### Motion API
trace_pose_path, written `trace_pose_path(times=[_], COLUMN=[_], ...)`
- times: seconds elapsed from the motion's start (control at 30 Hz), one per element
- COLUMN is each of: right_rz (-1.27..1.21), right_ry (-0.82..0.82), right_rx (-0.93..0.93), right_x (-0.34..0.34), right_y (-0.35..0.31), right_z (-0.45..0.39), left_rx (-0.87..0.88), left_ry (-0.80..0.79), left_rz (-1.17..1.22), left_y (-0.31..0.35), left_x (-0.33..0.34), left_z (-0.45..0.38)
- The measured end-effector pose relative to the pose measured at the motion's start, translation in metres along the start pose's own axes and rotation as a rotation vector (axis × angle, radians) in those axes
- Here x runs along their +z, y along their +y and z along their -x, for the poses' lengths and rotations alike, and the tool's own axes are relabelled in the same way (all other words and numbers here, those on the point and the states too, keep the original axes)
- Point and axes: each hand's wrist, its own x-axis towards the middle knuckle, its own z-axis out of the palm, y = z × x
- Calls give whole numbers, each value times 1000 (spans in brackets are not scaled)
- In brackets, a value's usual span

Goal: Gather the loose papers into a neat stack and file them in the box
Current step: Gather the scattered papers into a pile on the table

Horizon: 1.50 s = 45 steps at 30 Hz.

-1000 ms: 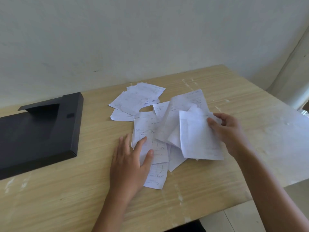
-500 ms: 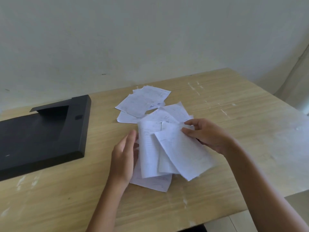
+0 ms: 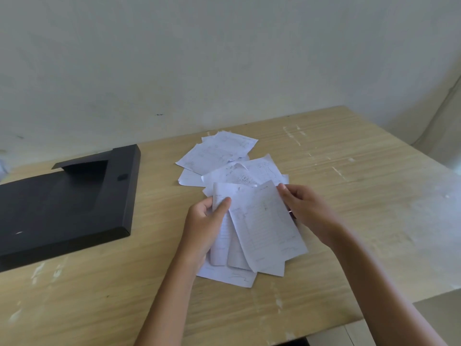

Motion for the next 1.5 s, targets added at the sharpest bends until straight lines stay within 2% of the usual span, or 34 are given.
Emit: trace_pose_path(times=[0.1,0.2,0.33,0.47,0.6,0.8,1.0,1.23,1.5], right_rz=[-151,-189,-154,-33,102,179,310,350,475], right_ry=[47,124,280,388,366,265,311,281,280], right_rx=[25,16,-55,-144,-144,-148,-234,-316,-258], right_x=[1,4,12,11,10,8,13,18,21], right_y=[4,11,8,0,-7,-5,-19,-45,-24], right_z=[5,7,3,-13,-29,-38,-49,-65,-23], left_rx=[11,88,194,262,259,253,251,226,301], left_ry=[59,92,138,78,16,69,19,-2,225], left_rz=[59,-29,-128,-130,-126,-183,-186,-143,-35], left_y=[-2,-5,-15,-16,-17,-17,-21,-18,-9], left_x=[1,4,8,6,3,1,-2,-3,5], left_z=[-7,-10,-9,-6,-7,-10,-12,-12,-9])
